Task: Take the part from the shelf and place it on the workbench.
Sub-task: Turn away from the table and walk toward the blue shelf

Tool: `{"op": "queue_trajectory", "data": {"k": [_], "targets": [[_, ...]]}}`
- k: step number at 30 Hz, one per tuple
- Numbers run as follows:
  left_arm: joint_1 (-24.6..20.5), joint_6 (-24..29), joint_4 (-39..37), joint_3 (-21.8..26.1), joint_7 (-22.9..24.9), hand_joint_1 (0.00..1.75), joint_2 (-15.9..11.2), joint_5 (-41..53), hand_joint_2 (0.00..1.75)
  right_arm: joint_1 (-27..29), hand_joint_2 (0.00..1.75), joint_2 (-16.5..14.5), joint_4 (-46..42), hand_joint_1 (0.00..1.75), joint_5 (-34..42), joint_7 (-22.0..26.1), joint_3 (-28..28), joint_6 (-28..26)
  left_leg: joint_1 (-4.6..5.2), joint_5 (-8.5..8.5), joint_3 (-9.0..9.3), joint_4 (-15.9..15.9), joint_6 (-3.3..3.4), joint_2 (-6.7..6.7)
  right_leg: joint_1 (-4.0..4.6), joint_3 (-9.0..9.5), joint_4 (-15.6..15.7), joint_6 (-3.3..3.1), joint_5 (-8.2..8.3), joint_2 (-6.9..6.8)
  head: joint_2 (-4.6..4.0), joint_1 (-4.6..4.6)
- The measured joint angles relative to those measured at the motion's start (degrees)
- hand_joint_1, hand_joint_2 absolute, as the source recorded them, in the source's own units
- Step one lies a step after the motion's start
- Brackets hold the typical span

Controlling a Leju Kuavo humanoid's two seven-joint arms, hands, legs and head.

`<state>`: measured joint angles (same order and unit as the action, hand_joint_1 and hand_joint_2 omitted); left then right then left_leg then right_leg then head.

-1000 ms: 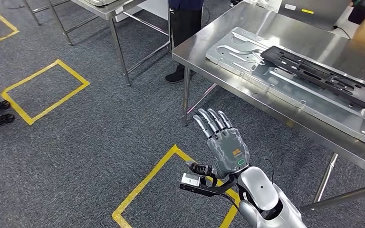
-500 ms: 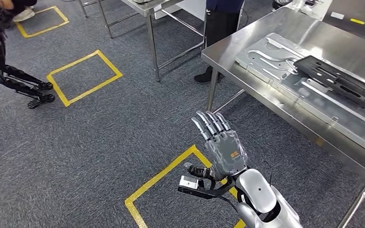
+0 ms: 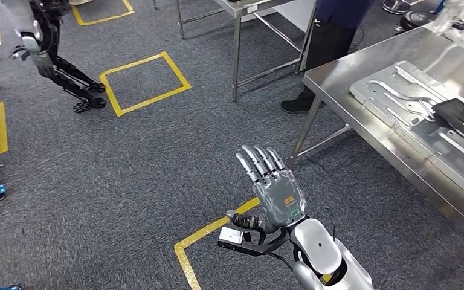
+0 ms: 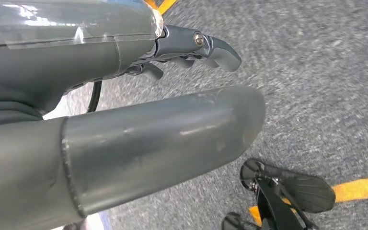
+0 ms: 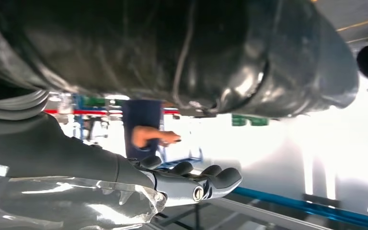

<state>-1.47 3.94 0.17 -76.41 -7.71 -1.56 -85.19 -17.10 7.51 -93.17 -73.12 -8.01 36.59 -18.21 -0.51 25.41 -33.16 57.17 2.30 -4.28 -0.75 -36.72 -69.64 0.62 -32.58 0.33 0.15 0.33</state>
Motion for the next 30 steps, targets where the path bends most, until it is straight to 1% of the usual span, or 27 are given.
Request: {"op": "queue_trajectory", "data": {"k": [1,2,3,4,6,7,8,10,11,12,13,14,15,16,18,19,20,21,22,23,24,25,26,27,28,29,30], "targets": [[0.05,-0.01,0.00,0.00,-0.02,0.00,0.02,-0.09,0.00,-0.03,0.00,-0.31,0.24,0.00,-0.18,-0.09,0.13,-0.10,-0.04,0.04,0.02,0.11,-0.08,-0.84,-0.02,1.78,4.11,-0.27,2.26,1.08,0.00,0.00],[0.01,0.01,0.00,0.00,-0.04,0.00,0.05,-0.15,0.00,-0.05,0.00,-0.51,0.44,0.00,-0.30,-0.16,0.22,-0.20,-0.01,0.09,-0.08,0.30,-0.27,-1.61,-0.07,3.34,7.68,-0.51,3.69,2.37,0.00,0.00],[-0.03,0.03,0.00,0.00,-0.07,0.00,0.07,-0.20,0.00,-0.06,0.00,-0.66,0.61,0.00,-0.34,-0.19,0.27,-0.28,-0.05,0.08,-0.27,0.44,-0.54,-2.25,-0.08,4.32,9.97,-0.69,4.41,3.37,0.00,0.01],[-0.03,0.05,0.00,0.00,-0.09,0.00,0.09,-0.23,0.00,-0.07,0.00,-0.74,0.75,0.00,-0.38,-0.22,0.29,-0.34,-0.11,0.03,-0.54,0.54,-0.86,-2.87,-0.01,4.69,10.96,-0.82,4.44,3.94,0.00,0.01],[0.15,0.08,-0.01,0.00,-0.14,0.00,0.05,-0.28,0.00,-0.14,0.00,-0.98,1.02,0.00,-0.48,-0.31,0.34,-0.39,-0.29,-0.14,-0.98,0.50,-1.68,-4.09,0.05,4.82,11.31,-1.20,4.43,3.06,0.00,0.01],[0.30,0.06,-0.01,0.00,-0.16,0.00,0.03,-0.34,0.00,-0.32,0.00,-1.21,1.17,0.00,-0.61,-0.35,0.39,-0.39,-0.29,0.06,-1.25,0.84,-2.00,-3.49,0.00,4.99,11.60,-1.50,4.56,2.43,0.00,0.01],[0.37,0.03,-0.02,0.00,-0.20,0.00,0.03,-0.43,0.00,-0.56,0.00,-1.58,1.34,0.00,-0.79,-0.43,0.46,-0.41,-0.25,0.73,-1.81,1.90,-2.29,-2.06,-0.11,5.19,11.91,-1.90,4.68,1.73,0.00,-0.02],[0.22,-0.03,-0.02,0.01,-0.37,0.00,0.03,-0.61,0.00,-0.94,0.00,-2.21,1.64,0.00,-1.18,-0.60,0.57,-0.44,-0.22,3.72,-4.46,7.37,-2.74,1.90,-0.07,5.55,12.28,-2.52,4.72,0.05,0.00,-0.08],[0.09,-0.03,-0.02,0.02,-0.48,0.00,0.03,-0.71,0.00,-0.95,0.00,-2.38,1.79,0.00,-1.31,-0.70,0.60,-0.46,-0.30,5.46,-6.34,11.11,-3.01,3.01,0.02,5.60,12.27,-2.71,4.60,-0.88,0.00,-0.10],[0.04,-0.02,-0.02,0.02,-0.57,0.00,0.03,-0.81,0.00,-0.89,0.00,-2.41,1.94,0.00,-1.37,-0.78,0.61,-0.46,-0.42,6.66,-7.97,14.33,-3.23,3.50,0.10,5.63,12.24,-2.77,4.50,-1.80,0.00,-0.10],[0.09,-0.01,-0.02,0.02,-0.64,0.00,0.03,-0.91,0.00,-0.83,0.00,-2.44,2.09,0.00,-1.38,-0.83,0.61,-0.46,-0.54,6.91,-8.81,16.01,-3.41,3.76,0.13,5.66,12.21,-2.73,4.38,-2.68,0.00,-0.10],[0.20,0.00,-0.02,0.03,-0.66,0.00,0.03,-0.98,0.00,-0.81,0.00,-2.49,2.21,0.00,-1.39,-0.86,0.61,-0.47,-0.65,6.08,-8.55,15.56,-3.54,3.99,0.12,5.71,12.16,-2.64,4.25,-3.49,0.00,-0.10],[0.31,0.02,-0.02,0.03,-0.67,0.00,0.02,-1.02,0.00,-0.81,0.00,-2.54,2.28,0.00,-1.39,-0.87,0.61,-0.47,-0.75,4.39,-7.11,12.93,-3.59,4.39,0.10,5.82,12.09,-2.48,4.08,-4.24,0.00,-0.10],[0.37,0.04,-0.02,0.03,-0.68,0.00,0.01,-1.02,0.00,-0.81,0.00,-2.57,2.32,0.00,-1.40,-0.88,0.61,-0.48,-0.78,2.50,-4.98,9.05,-3.57,5.44,0.11,6.00,11.99,-2.22,3.84,-4.95,0.00,-0.11],[0.29,0.08,-0.02,0.03,-0.71,0.00,-0.01,-1.05,0.00,-0.80,0.00,-2.59,2.37,0.00,-1.41,-0.91,0.61,-0.50,-0.37,0.43,-1.59,2.75,-3.01,7.90,0.48,6.29,11.70,-1.55,3.28,-6.23,0.00,-0.08],[0.25,0.12,-0.02,0.02,-0.72,0.00,-0.01,-1.05,0.00,-0.75,0.00,-2.59,2.38,0.00,-1.42,-0.96,0.61,-0.52,-0.16,0.30,-0.97,1.46,-2.60,8.55,0.70,6.42,11.62,-1.24,3.08,-6.79,0.00,-0.06],[0.24,0.18,-0.02,0.02,-0.72,0.00,-0.01,-1.04,0.00,-0.57,0.00,-2.58,2.39,0.00,-1.43,-1.03,0.59,-0.57,0.01,0.50,-0.97,1.26,-2.19,8.34,0.89,6.54,11.63,-0.99,2.94,-7.38,0.00,-0.04],[0.29,0.31,-0.02,0.02,-0.71,0.00,0.01,-0.91,0.00,-0.14,0.00,-2.47,2.31,0.00,-1.44,-1.15,0.49,-0.71,-0.06,0.44,-1.03,1.21,-1.79,7.49,0.85,6.73,11.70,-0.72,2.79,-7.85,0.00,-0.02],[0.35,0.50,-0.02,0.02,-0.68,0.00,0.07,-0.71,0.00,0.61,0.00,-2.09,2.10,0.00,-1.43,-1.27,0.28,-0.97,-0.14,0.37,-1.00,1.06,-1.47,6.80,0.73,6.87,11.46,-0.37,2.42,-7.33,0.00,-0.03],[0.38,0.73,-0.02,0.02,-0.63,0.00,0.13,-0.44,0.00,1.68,0.00,-1.53,1.71,0.00,-1.42,-1.34,-0.06,-1.41,-0.22,0.29,-0.94,0.91,-1.08,6.06,0.51,6.60,10.48,-0.08,1.56,-6.02,0.00,-0.03],[0.35,0.94,-0.02,0.01,-0.59,0.00,0.19,-0.19,0.00,2.90,0.00,-0.77,1.24,0.00,-1.40,-1.35,-0.48,-1.91,-0.29,0.18,-0.89,0.76,-0.67,5.33,0.29,5.75,8.42,0.16,0.16,-4.23,0.00,-0.02],[0.30,1.10,-0.02,0.01,-0.55,0.00,0.25,-0.04,0.00,4.13,0.00,0.07,0.83,0.00,-1.38,-1.28,-0.91,-2.31,-0.30,0.14,-0.88,0.71,-0.37,4.61,0.14,4.22,5.17,0.25,-1.65,-2.27,0.00,-0.02],[0.23,1.19,-0.02,-0.01,-0.53,0.00,0.25,0.07,0.00,5.29,0.00,0.85,0.55,0.00,-1.37,-1.20,-1.32,-2.60,-0.23,0.15,-0.91,0.72,-0.14,3.86,0.07,2.19,1.28,0.24,-3.49,-1.13,0.00,-0.02],[0.19,1.21,-0.02,-0.02,-0.53,0.00,0.25,0.10,0.00,6.40,0.00,1.60,0.41,0.00,-1.37,-1.13,-1.73,-2.67,-0.14,0.17,-0.92,0.74,-0.03,3.07,0.07,0.25,-2.25,0.21,-4.72,-0.65,0.00,-0.02],[0.19,1.21,-0.02,-0.03,-0.53,0.00,0.25,0.14,0.00,7.55,0.00,2.26,0.30,0.00,-1.36,-1.11,-2.14,-2.66,-0.04,0.18,-0.92,0.79,0.01,2.28,0.08,-1.13,-4.48,0.16,-5.03,-0.45,0.00,-0.02],[0.21,1.18,-0.02,-0.04,-0.54,0.00,0.25,0.18,0.00,8.83,0.00,2.92,0.12,0.00,-1.33,-1.08,-2.64,-2.68,0.03,0.20,-0.90,0.86,0.03,1.42,0.08,-1.51,-4.50,0.04,-4.07,-0.34,0.00,-0.02],[0.22,1.13,-0.02,-0.05,-0.54,0.00,0.25,0.19,0.00,10.13,0.00,3.53,-0.12,0.00,-1.28,-0.97,-3.23,-2.78,0.07,0.23,-0.86,0.95,0.02,0.53,0.08,-0.75,-2.19,-0.15,-2.05,-0.09,0.00,-0.02]]}}
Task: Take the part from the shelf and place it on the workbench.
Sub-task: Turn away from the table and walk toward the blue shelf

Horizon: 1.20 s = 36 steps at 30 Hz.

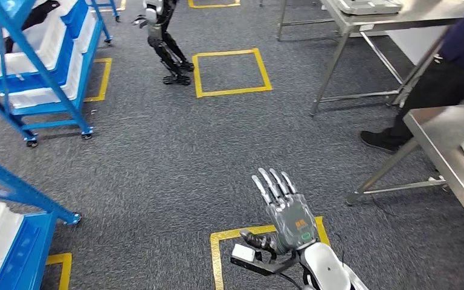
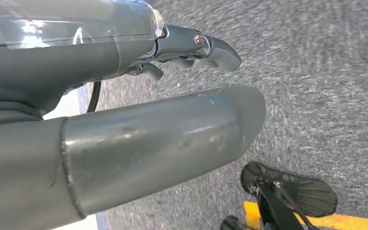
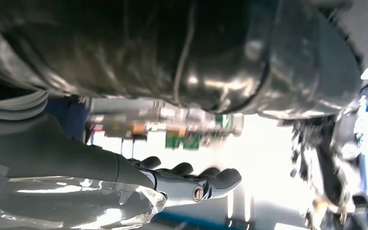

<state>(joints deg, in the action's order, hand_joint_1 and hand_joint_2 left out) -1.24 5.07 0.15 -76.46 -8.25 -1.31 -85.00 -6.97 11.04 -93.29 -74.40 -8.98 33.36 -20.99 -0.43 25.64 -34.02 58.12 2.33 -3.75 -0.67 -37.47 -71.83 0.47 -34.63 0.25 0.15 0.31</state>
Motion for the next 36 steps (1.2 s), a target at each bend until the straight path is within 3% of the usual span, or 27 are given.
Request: {"op": "queue_trajectory", "data": {"k": [2,3,5,7,9,11,13,14,15,17,19,20,22,23,25,26,28,29,30,32,33,35,36], "targets": [[-0.03,-0.09,0.00,-0.03,-0.02,0.00,0.06,0.00,0.00,2.08,0.00,1.13,-0.41,0.00,0.13,0.27,-1.21,-0.33,0.09,0.10,-0.03,0.27,-0.14,-1.57,0.01,3.07,7.67,-0.44,4.39,1.96,0.00,-0.01],[-0.07,-0.11,0.00,-0.07,-0.02,0.00,0.10,0.00,0.00,2.76,0.00,1.54,-0.56,0.00,0.19,0.38,-1.75,-0.46,0.12,0.13,-0.12,0.38,-0.31,-2.22,0.04,4.26,10.61,-0.57,5.66,2.89,0.00,-0.01],[-0.01,-0.14,0.00,-0.17,-0.03,0.00,0.18,-0.07,0.00,3.95,0.00,1.96,-0.70,0.00,0.58,0.45,-2.78,-0.48,0.02,0.09,-0.33,0.44,-0.84,-3.19,0.27,5.02,12.53,-0.71,6.05,3.52,0.00,-0.01],[0.20,-0.26,0.00,-0.25,-0.02,0.00,0.17,-0.36,0.00,5.50,0.00,2.00,-0.72,0.00,1.61,0.53,-4.10,-0.30,-0.17,0.00,-0.45,0.26,-1.44,-3.83,0.34,5.36,13.01,-1.18,6.30,2.24,0.00,-0.01],[0.32,-0.38,0.00,-0.26,-0.01,0.00,0.20,-0.78,0.00,7.46,0.00,2.04,-0.43,0.00,3.35,0.55,-5.60,-0.36,-0.03,1.41,-1.29,2.14,-1.84,-1.50,0.17,5.93,13.85,-1.93,6.61,0.76,0.00,-0.03],[0.23,-0.43,0.00,-0.26,-0.01,0.00,0.21,-1.15,0.00,9.83,0.00,2.14,0.52,0.00,5.23,0.46,-6.90,-0.86,0.00,5.06,-4.05,8.31,-2.18,1.99,0.23,6.25,14.28,-2.43,6.63,-0.91,0.00,-0.05],[0.22,-0.43,0.00,-0.26,-0.01,0.00,0.20,-1.38,0.00,12.08,0.00,2.41,1.95,0.00,6.88,0.11,-7.78,-1.36,-0.23,7.92,-7.01,14.83,-2.63,3.16,0.38,6.27,14.26,-2.54,6.49,-2.58,0.00,-0.07],[0.31,-0.43,0.00,-0.26,0.00,0.00,0.19,-1.45,0.00,12.98,0.00,2.55,2.85,0.00,7.91,-0.30,-8.15,-1.56,-0.32,7.90,-7.29,15.72,-2.79,3.36,0.39,6.28,14.25,-2.49,6.40,-3.35,0.00,-0.06],[0.42,-0.41,0.00,-0.26,0.01,0.00,0.16,-1.49,0.00,13.74,0.00,2.64,3.86,0.00,9.16,-0.83,-8.55,-1.80,-0.39,6.96,-6.51,14.60,-2.89,3.59,0.38,6.33,14.23,-2.39,6.32,-4.01,0.00,-0.07],[0.50,-0.37,0.00,-0.26,0.01,0.00,0.03,-1.59,0.00,15.36,0.00,2.71,7.08,0.00,12.73,-1.71,-9.74,-2.79,-0.37,3.72,-1.95,6.68,-2.75,5.42,0.40,6.69,14.17,-1.95,5.98,-5.41,0.00,-0.07],[0.41,-0.36,0.00,-0.25,0.02,0.00,-0.12,-1.68,0.00,17.03,0.00,2.81,10.92,0.00,15.96,-1.64,-11.06,-4.28,-0.09,1.94,1.68,0.36,-2.26,7.24,0.57,7.18,14.05,-1.28,5.54,-6.71,0.00,-0.04],[0.42,-0.35,0.00,-0.25,0.02,0.00,-0.17,-1.70,0.00,17.62,0.00,2.86,12.60,0.00,16.96,-1.40,-11.61,-4.94,0.10,1.96,2.06,-0.49,-1.98,7.47,0.65,7.37,14.03,-0.94,5.40,-7.25,0.00,-0.03],[0.64,-0.34,0.00,-0.24,0.07,0.00,-0.25,-1.75,0.00,18.20,0.00,2.91,15.43,0.00,18.48,-1.28,-12.59,-5.68,0.18,1.73,2.13,-0.62,-1.35,6.26,0.54,7.71,14.05,-0.24,5.20,-7.86,0.00,-0.03],[0.73,-0.32,0.00,-0.24,0.13,0.00,-0.27,-1.78,0.00,18.32,0.00,2.89,16.94,0.00,19.47,-1.45,-13.12,-5.80,0.11,1.59,2.25,-0.84,-0.97,5.73,0.39,7.77,13.71,0.10,4.76,-7.10,0.00,-0.02],[0.63,-0.25,0.00,-0.24,0.39,0.00,-0.29,-1.81,0.00,18.60,0.00,2.72,20.85,0.00,22.29,-1.17,-14.39,-6.49,-0.09,1.25,2.58,-1.28,-0.23,4.57,0.02,6.54,10.36,0.57,2.24,-3.92,0.00,-0.01],[0.51,-0.19,0.00,-0.24,0.53,0.00,-0.30,-1.81,0.00,18.71,0.00,2.51,24.02,0.00,24.30,-0.15,-15.26,-7.26,-0.03,1.18,2.51,-1.31,0.00,3.91,-0.08,5.02,6.97,0.65,0.29,-2.17,0.00,0.01],[0.32,-0.10,0.00,-0.23,0.73,0.00,-0.32,-1.80,0.00,18.44,0.00,1.80,32.16,0.00,29.05,3.42,-17.45,-8.82,0.17,1.10,2.35,-1.27,0.25,2.22,-0.12,1.58,0.02,0.65,-2.57,-0.75,0.00,0.01],[0.34,-0.08,0.00,-0.22,0.77,0.00,-0.32,-1.80,0.00,17.98,0.00,1.30,37.22,0.00,31.97,5.93,-18.97,-9.19,0.27,1.07,2.32,-1.21,0.30,1.29,-0.11,0.74,-1.44,0.59,-2.53,-0.52,0.00,0.01],[0.40,-0.08,0.00,-0.22,0.76,0.00,-0.33,-1.80,0.00,17.29,0.00,0.78,42.29,0.00,34.93,8.57,-20.69,-9.09,0.35,1.07,2.33,-1.13,0.30,0.37,-0.10,0.98,-0.58,0.47,-1.26,-0.35,0.00,0.00],[0.53,-0.08,0.00,-0.21,0.64,0.00,-0.33,-1.82,0.00,15.71,0.00,-0.22,52.56,0.00,40.54,13.88,-24.91,-8.29,0.39,1.12,2.35,-0.87,0.22,-1.31,-0.14,3.91,6.23,0.08,2.86,1.06,0.00,0.00],[0.50,-0.08,0.00,-0.20,0.56,0.00,-0.33,-1.83,0.44,15.00,0.00,-0.66,57.03,0.00,42.62,15.67,-26.99,-7.58,0.43,1.18,2.26,-0.65,0.07,-2.07,-0.12,5.43,9.73,-0.09,4.33,2.21,0.00,0.00],[0.43,-0.08,0.00,-0.18,0.32,0.00,-0.33,-1.92,1.31,13.75,0.87,-1.43,64.11,0.00,45.91,17.09,-30.58,-5.39,0.39,1.18,1.93,-0.43,-0.45,-3.31,0.03,6.90,13.14,-0.35,5.19,3.64,0.00,0.00],[0.45,-0.08,0.00,-0.14,0.17,0.00,-0.33,-1.99,1.75,13.16,1.31,-1.81,66.97,0.00,47.54,17.01,-32.25,-3.80,0.36,1.11,1.78,-0.42,-0.79,-3.89,0.18,6.96,13.27,-0.48,5.15,3.28,0.00,0.00]]}}
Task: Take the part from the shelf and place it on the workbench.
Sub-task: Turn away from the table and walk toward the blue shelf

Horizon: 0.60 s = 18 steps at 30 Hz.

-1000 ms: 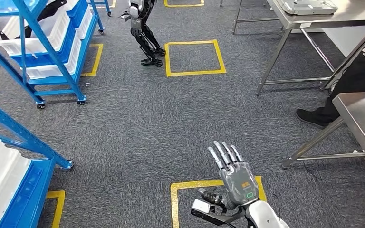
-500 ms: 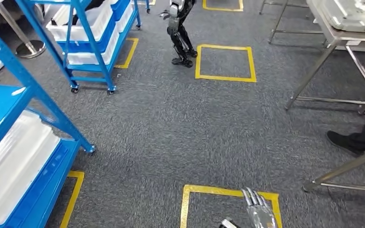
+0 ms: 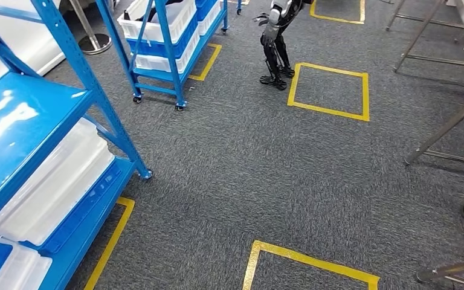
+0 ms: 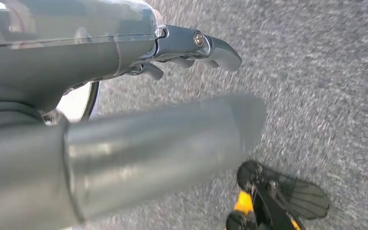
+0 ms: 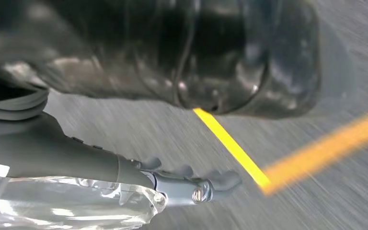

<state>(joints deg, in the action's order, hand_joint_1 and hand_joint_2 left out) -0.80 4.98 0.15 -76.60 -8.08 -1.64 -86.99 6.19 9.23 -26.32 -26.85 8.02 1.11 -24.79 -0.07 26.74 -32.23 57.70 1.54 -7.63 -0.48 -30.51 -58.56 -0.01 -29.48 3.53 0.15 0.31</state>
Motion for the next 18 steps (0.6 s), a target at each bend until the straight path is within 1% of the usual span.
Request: {"op": "queue_trajectory", "data": {"k": [1,2,3,4,5,6,7,8,9,10,11,12,13,14,15,16,17,18], "targets": [[0.10,0.00,0.00,0.08,-0.15,0.00,-0.01,-0.08,1.75,-0.55,1.75,-0.37,2.31,0.00,1.59,-0.32,-1.57,1.65,-0.03,-0.08,-0.13,-0.08,-0.36,-0.54,-0.02,0.09,0.14,-0.28,0.09,-0.66,0.00,0.00],[0.20,0.04,0.00,0.17,-0.25,0.00,0.01,-0.14,1.75,-1.07,1.75,-0.79,4.54,0.00,3.24,-0.86,-3.23,3.47,-0.02,0.12,-0.28,0.15,-0.63,-0.22,-0.07,0.25,0.42,-0.65,0.22,-1.33,0.00,0.00],[0.24,0.16,0.00,0.25,-0.25,0.00,0.04,-0.15,1.75,-1.50,1.75,-1.24,6.51,0.00,4.77,-1.58,-4.81,5.25,0.04,0.90,-0.77,1.16,-0.89,0.97,-0.15,0.40,0.74,-1.13,0.37,-2.06,0.00,-0.02],[0.16,0.35,0.00,0.31,-0.19,0.00,0.09,-0.13,1.75,-1.81,1.75,-1.66,8.28,0.00,6.15,-2.32,-6.26,6.97,0.09,2.28,-1.70,3.17,-1.11,2.66,-0.19,0.50,1.04,-1.56,0.50,-2.84,0.00,-0.04],[0.00,0.61,0.00,0.33,-0.11,0.00,0.14,-0.08,1.75,-2.02,1.75,-2.10,9.99,0.00,7.37,-3.04,-7.71,8.66,0.04,4.20,-3.12,6.33,-1.27,4.65,-0.07,0.57,1.15,-1.89,0.52,-3.67,0.00,-0.07],[-0.17,0.86,0.00,0.34,-0.03,0.00,0.17,-0.03,1.75,-2.10,1.75,-2.48,11.45,0.00,8.28,-3.52,-9.00,10.11,-0.05,6.22,-4.91,10.15,-1.49,6.01,0.06,0.55,1.16,-2.13,0.46,-4.51,0.00,-0.09],[-0.29,1.04,0.00,0.34,0.01,0.00,0.17,-0.01,1.75,-2.15,1.75,-2.83,12.62,0.00,8.81,-3.74,-10.09,11.27,-0.19,7.64,-6.45,13.54,-1.68,6.62,0.19,0.54,1.14,-2.20,0.38,-5.40,0.00,-0.08],[-0.33,1.17,0.00,0.34,0.04,0.00,0.17,0.01,1.75,-2.22,1.75,-3.21,13.68,0.00,9.18,-3.82,-11.08,12.28,-0.32,8.18,-7.33,15.60,-1.84,6.96,0.25,0.56,1.10,-2.22,0.29,-6.28,0.00,-0.08],[-0.29,1.28,0.00,0.34,0.04,0.00,0.17,0.01,1.75,-2.34,1.75,-3.61,14.53,0.00,9.41,-3.75,-11.87,13.06,-0.43,7.57,-7.12,15.48,-1.97,7.21,0.27,0.60,1.07,-2.18,0.19,-7.10,0.00,-0.08],[-0.23,1.40,0.00,0.36,0.01,0.00,0.17,0.00,1.75,-2.51,1.75,-4.05,15.22,0.00,9.55,-3.63,-12.50,13.69,-0.52,6.02,-5.72,13.04,-2.02,7.63,0.27,0.69,1.03,-2.09,0.08,-7.85,0.00,-0.08],[-0.21,1.56,0.00,0.37,-0.10,0.00,0.17,-0.05,1.75,-2.72,1.75,-4.61,15.79,0.00,9.69,-3.56,-13.03,13.98,-0.54,4.07,-3.44,9.01,-1.98,8.73,0.30,0.87,1.00,-1.94,-0.06,-8.55,0.00,-0.09],[-0.27,1.70,0.00,0.40,-0.24,0.00,0.16,-0.16,1.75,-2.92,1.75,-5.27,16.23,0.00,9.80,-3.60,-13.43,13.90,-0.40,2.61,-1.19,4.95,-1.84,10.34,0.44,1.07,0.93,-1.70,-0.26,-9.22,0.00,-0.09],[-0.37,1.79,0.00,0.46,-0.42,0.00,0.12,-0.32,1.75,-3.09,1.75,-6.04,16.61,0.00,9.87,-3.73,-13.73,13.56,-0.26,1.66,0.44,1.90,-1.63,11.55,0.58,1.29,0.87,-1.44,-0.45,-9.83,0.00,-0.07],[-0.47,1.77,0.00,0.57,-0.57,0.00,0.08,-0.48,1.75,-3.34,1.75,-6.91,16.92,0.00,9.90,-4.02,-13.95,13.00,-0.10,1.34,1.26,0.24,-1.42,12.36,0.70,1.52,0.81,-1.17,-0.62,-10.42,0.00,-0.06],[-0.53,1.69,0.00,0.69,-0.67,0.00,0.02,-0.62,1.75,-3.62,1.75,-7.76,17.14,0.00,9.88,-4.36,-14.07,12.53,0.04,1.44,1.32,-0.15,-1.23,12.29,0.78,1.70,0.81,-0.90,-0.75,-10.99,0.00,-0.05],[-0.50,1.57,0.00,0.80,-0.75,0.00,-0.07,-0.70,1.75,-3.98,1.75,-8.56,17.31,0.00,9.80,-4.62,-14.13,12.22,0.00,1.32,1.21,-0.25,-0.99,11.46,0.78,1.92,0.87,-0.63,-0.82,-11.59,0.00,-0.04],[-0.42,1.45,0.00,0.89,-0.79,0.00,-0.11,-0.74,1.75,-4.32,1.75,-9.23,17.43,0.00,9.71,-4.85,-14.15,12.04,-0.13,1.14,1.33,-0.46,-0.72,10.75,0.66,2.10,0.71,-0.32,-1.06,-11.55,0.00,-0.04],[-0.37,1.38,0.00,0.93,-0.83,0.00,-0.16,-0.78,1.75,-4.55,1.75,-9.76,17.53,0.00,9.62,-4.97,-14.16,11.97,-0.27,0.93,1.46,-0.71,-0.39,10.02,0.52,1.98,0.00,-0.03,-1.74,-10.46,0.00,-0.04]]}}
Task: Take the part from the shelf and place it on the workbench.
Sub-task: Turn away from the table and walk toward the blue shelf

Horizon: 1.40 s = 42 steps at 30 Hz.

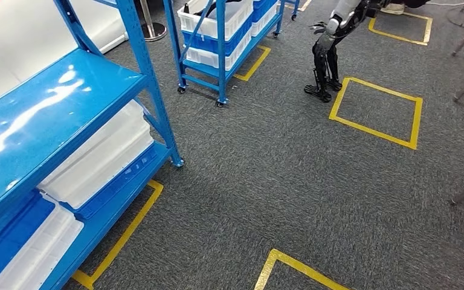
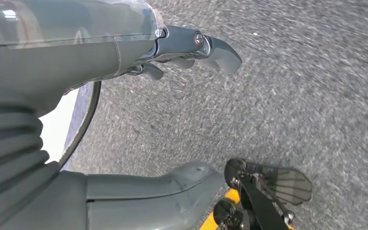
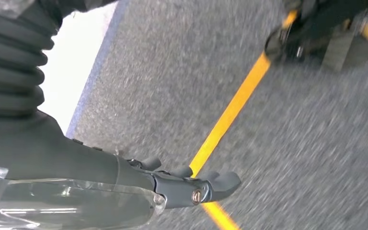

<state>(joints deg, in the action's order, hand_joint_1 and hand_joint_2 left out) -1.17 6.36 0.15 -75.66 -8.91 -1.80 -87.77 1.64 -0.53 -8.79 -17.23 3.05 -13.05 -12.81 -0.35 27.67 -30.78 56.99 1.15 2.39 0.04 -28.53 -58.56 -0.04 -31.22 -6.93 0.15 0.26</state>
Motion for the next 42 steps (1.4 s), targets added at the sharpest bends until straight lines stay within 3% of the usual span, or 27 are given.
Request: {"op": "queue_trajectory", "data": {"k": [1,3,5,6,7,8,10,12,14,16,18,20,21,22,23,25,27,29,30,32,34,35,36,37,39,41,42], "targets": [[0.00,-0.05,0.00,0.07,-0.03,0.00,-0.03,-0.03,1.75,-0.11,1.75,-0.50,0.12,0.00,-0.12,-0.04,-0.01,0.01,-0.16,-0.25,0.11,-0.25,0.35,-0.74,-0.17,-0.66,-1.79,0.24,-1.32,1.71,0.00,0.01],[-0.13,-0.04,0.00,0.27,-0.07,0.00,-0.03,-0.22,1.75,-0.07,1.75,-1.26,0.44,0.00,-0.46,-0.17,-0.01,0.35,-0.21,-0.53,0.06,-0.37,0.78,-2.19,-0.52,-3.77,-8.56,0.45,-5.18,5.52,0.00,0.01],[-0.15,0.14,0.00,0.44,-0.07,0.00,-0.04,-0.46,1.75,0.04,1.75,-1.71,0.73,0.00,-1.14,-0.46,0.03,1.12,-0.12,-0.61,-0.05,-0.28,0.91,-3.85,-0.67,-7.01,-14.81,0.56,-7.24,6.67,0.00,0.02],[-0.09,0.32,0.00,0.50,-0.05,0.00,-0.04,-0.54,1.75,0.08,1.75,-1.84,0.82,0.00,-1.51,-0.67,0.09,1.50,-0.10,-0.60,-0.04,-0.19,0.89,-4.79,-0.73,-7.52,-15.37,0.58,-6.55,6.82,0.00,0.02],[-0.04,0.48,0.00,0.59,-0.04,0.00,-0.03,-0.60,1.75,0.09,1.75,-1.99,0.88,0.00,-1.92,-0.90,0.20,1.84,-0.12,-0.56,0.00,-0.06,0.83,-5.71,-0.81,-6.99,-13.64,0.57,-4.73,7.00,0.00,0.02],[-0.01,0.61,0.00,0.68,-0.02,0.00,-0.01,-0.64,1.75,0.11,1.75,-2.14,0.91,0.00,-2.26,-1.14,0.34,2.07,-0.17,-0.47,0.05,0.13,0.69,-6.63,-0.95,-5.60,-10.07,0.52,-2.23,7.59,0.00,0.02],[-0.06,0.73,0.00,0.81,0.00,0.00,0.02,-0.66,1.75,0.15,1.75,-2.51,1.07,0.00,-2.72,-1.66,0.58,2.30,-0.20,-0.22,-0.23,0.66,0.14,-8.23,-1.22,-2.91,-3.21,0.34,0.98,10.43,0.00,0.02],[-0.09,0.86,0.00,0.84,0.02,0.00,-0.01,-0.64,1.75,-0.02,1.75,-2.90,1.24,0.00,-3.03,-1.94,0.76,2.50,-0.24,-0.25,-0.87,0.93,-0.65,-9.48,-1.19,-2.17,-0.92,0.07,1.38,11.99,0.00,0.01],[0.03,0.92,0.00,0.84,0.03,0.00,-0.02,-0.62,1.75,-0.34,1.75,-3.24,1.27,0.00,-3.37,-2.09,1.02,2.77,-0.41,-0.43,-1.31,0.91,-1.42,-10.32,-1.10,-2.14,-0.64,-0.48,1.65,10.63,0.00,-0.01],[0.10,0.84,0.00,0.83,0.04,0.00,-0.01,-0.56,1.75,-0.38,1.75,-3.43,1.27,0.00,-3.62,-2.21,1.36,3.24,-0.41,0.94,-2.27,2.90,-1.91,-7.74,-1.13,-1.93,-0.10,-1.28,1.93,9.00,0.00,-0.05],[-0.10,0.69,0.00,0.83,0.05,0.00,-0.03,-0.51,1.75,-0.14,1.75,-3.49,1.27,0.00,-3.72,-2.22,1.57,3.66,-0.35,4.57,-5.16,9.15,-2.28,-3.97,-0.99,-1.87,0.15,-1.84,1.98,7.14,0.00,-0.11],[-0.26,0.62,0.00,0.83,0.05,0.00,-0.06,-0.49,1.75,0.06,1.75,-3.49,1.27,0.00,-3.75,-2.22,1.67,3.87,-0.38,7.47,-8.31,15.93,-2.58,-2.90,-0.76,-1.98,0.12,-2.05,1.87,5.16,0.00,-0.12],[-0.23,0.61,0.00,0.83,0.05,0.00,-0.06,-0.49,1.75,0.07,1.75,-3.50,1.27,0.00,-3.75,-2.23,1.73,3.96,-0.38,7.60,-8.80,17.24,-2.62,-2.77,-0.69,-2.00,0.10,-2.09,1.80,4.24,0.00,-0.11],[-0.12,0.61,0.00,0.83,0.06,0.00,-0.07,-0.49,1.75,0.04,1.75,-3.51,1.27,0.00,-3.75,-2.23,1.79,4.02,-0.38,6.63,-8.11,16.22,-2.59,-2.65,-0.65,-1.97,0.10,-2.07,1.73,3.44,0.00,-0.12],[-0.03,0.61,0.00,0.83,0.07,0.00,-0.08,-0.49,1.75,-0.02,1.75,-3.52,1.27,0.00,-3.76,-2.23,1.87,4.06,-0.35,4.90,-6.31,13.10,-2.49,-2.25,-0.63,-1.85,0.09,-2.00,1.64,2.67,0.00,-0.11],[-0.06,0.61,0.00,0.83,0.08,0.00,-0.14,-0.49,1.75,-0.08,1.75,-3.57,1.27,0.00,-3.77,-2.22,2.00,4.09,-0.11,1.71,-1.80,5.01,-1.97,0.56,-0.46,-1.44,0.03,-1.62,1.34,1.26,0.00,-0.11],[-0.22,0.60,0.00,0.83,0.07,0.00,-0.20,-0.49,1.75,-0.15,1.75,-3.59,1.27,0.00,-3.78,-2.24,2.07,4.09,0.26,0.71,0.21,1.01,-1.31,2.47,-0.28,-1.02,-0.01,-1.06,1.07,0.08,0.00,-0.10],[-0.14,0.57,0.00,0.83,0.07,0.00,-0.23,-0.50,1.75,-0.41,1.75,-3.67,1.25,0.00,-3.78,-2.29,2.11,4.08,0.38,0.65,0.07,0.70,-0.74,1.33,-0.23,-0.52,0.21,-0.47,0.96,-1.06,0.00,-0.10],[-0.04,0.52,0.00,0.83,0.07,0.00,-0.24,-0.50,1.75,-0.52,1.75,-3.69,1.22,0.00,-3.78,-2.32,2.13,4.08,0.24,0.45,0.21,0.42,-0.45,0.65,-0.30,-0.32,0.05,-0.15,0.70,-0.75,0.00,-0.09],[-0.03,0.37,0.00,0.83,0.05,0.00,-0.23,-0.51,1.75,-0.48,1.75,-3.71,1.17,0.00,-3.79,-2.35,2.15,4.15,-0.10,-0.09,0.48,-0.15,0.19,-0.72,-0.48,-1.31,-2.66,0.38,-1.35,2.31,0.00,-0.08],[-0.21,0.16,0.00,0.83,0.01,0.00,-0.21,-0.51,1.75,-0.29,1.75,-3.71,1.15,0.00,-3.82,-2.35,2.16,4.46,-0.17,-0.37,0.41,-0.27,0.57,-2.10,-0.68,-4.78,-9.72,0.59,-5.14,5.83,0.00,-0.08],[-0.27,0.08,0.00,0.83,-0.02,0.00,-0.21,-0.50,1.75,-0.26,1.75,-3.71,1.15,0.00,-3.84,-2.35,2.16,4.67,-0.12,-0.39,0.34,-0.23,0.65,-2.89,-0.71,-6.65,-13.32,0.62,-6.48,6.46,0.00,-0.07],[-0.29,0.01,0.00,0.83,-0.03,0.00,-0.21,-0.50,1.75,-0.23,1.75,-3.71,1.14,0.00,-3.84,-2.34,2.17,4.89,-0.07,-0.39,0.34,-0.18,0.70,-3.75,-0.72,-7.86,-15.45,0.61,-6.74,6.68,0.00,-0.07],[-0.29,-0.06,0.00,0.83,-0.03,0.00,-0.21,-0.49,1.75,-0.22,1.75,-3.71,1.14,0.00,-3.84,-2.33,2.19,5.10,-0.03,-0.37,0.40,-0.11,0.70,-4.66,-0.73,-8.07,-15.37,0.54,-5.71,6.80,0.00,-0.07],[-0.25,-0.16,0.00,0.83,-0.03,0.00,-0.20,-0.47,1.75,-0.20,1.75,-3.69,1.14,0.00,-3.82,-2.24,2.22,5.42,-0.01,-0.26,0.60,0.05,0.58,-6.50,-0.73,-5.60,-9.10,0.16,-1.11,7.92,0.00,-0.07],[-0.37,-0.21,0.00,0.83,-0.03,0.00,-0.07,-0.39,1.75,-0.08,1.75,-3.53,1.15,0.00,-3.68,-1.98,2.23,5.46,0.04,-0.12,0.43,0.36,0.19,-8.05,-0.79,-2.86,-2.28,-0.27,1.96,11.06,0.00,-0.07],[-0.42,-0.21,0.00,0.83,-0.04,0.00,-0.01,-0.32,1.75,-0.06,1.75,-3.45,1.14,0.00,-3.57,-1.81,2.23,5.42,-0.04,-0.12,0.18,0.45,-0.10,-8.72,-0.75,-2.28,-0.64,-0.38,2.38,12.14,0.00,-0.08]]}}
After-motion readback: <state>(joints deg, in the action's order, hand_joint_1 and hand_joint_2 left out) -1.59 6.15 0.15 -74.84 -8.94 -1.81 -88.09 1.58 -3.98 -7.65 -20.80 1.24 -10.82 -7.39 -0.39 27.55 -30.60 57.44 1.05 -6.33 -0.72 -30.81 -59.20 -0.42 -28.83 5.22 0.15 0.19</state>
